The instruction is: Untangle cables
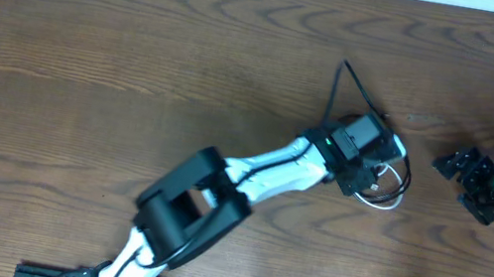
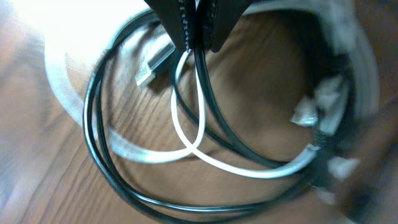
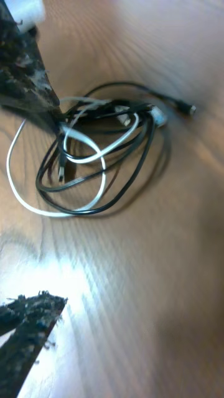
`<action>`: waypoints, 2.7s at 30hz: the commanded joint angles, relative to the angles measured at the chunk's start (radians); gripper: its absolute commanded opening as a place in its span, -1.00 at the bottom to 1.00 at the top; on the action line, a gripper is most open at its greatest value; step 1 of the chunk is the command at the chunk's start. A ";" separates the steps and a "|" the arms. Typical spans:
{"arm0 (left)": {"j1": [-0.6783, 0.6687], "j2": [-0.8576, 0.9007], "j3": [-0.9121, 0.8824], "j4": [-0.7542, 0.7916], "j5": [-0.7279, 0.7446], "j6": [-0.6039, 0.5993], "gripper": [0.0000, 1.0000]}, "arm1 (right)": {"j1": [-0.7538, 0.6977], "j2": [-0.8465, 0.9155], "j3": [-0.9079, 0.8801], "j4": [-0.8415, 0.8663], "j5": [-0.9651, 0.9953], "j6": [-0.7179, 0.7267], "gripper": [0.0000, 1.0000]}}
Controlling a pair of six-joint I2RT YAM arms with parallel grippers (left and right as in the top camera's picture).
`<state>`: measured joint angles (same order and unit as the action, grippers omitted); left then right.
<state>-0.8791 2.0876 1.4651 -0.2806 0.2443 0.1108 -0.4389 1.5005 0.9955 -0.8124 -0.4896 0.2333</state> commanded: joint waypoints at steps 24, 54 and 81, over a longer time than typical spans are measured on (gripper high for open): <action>0.518 -0.488 0.013 -0.169 0.554 -0.670 -0.85 | 0.395 -0.016 0.003 0.376 -0.227 0.259 0.41; 0.658 -0.492 0.013 0.066 0.877 -0.875 -0.85 | 0.495 0.282 0.003 0.472 0.120 0.380 0.19; 0.637 -0.490 0.011 -0.190 0.756 -0.503 -0.85 | 0.469 -0.112 0.007 0.571 -0.412 0.188 0.66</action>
<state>-0.2188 1.6165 1.4666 -0.4694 1.0443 -0.4358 -0.0257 1.3857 0.9958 -0.2607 -0.8917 0.3473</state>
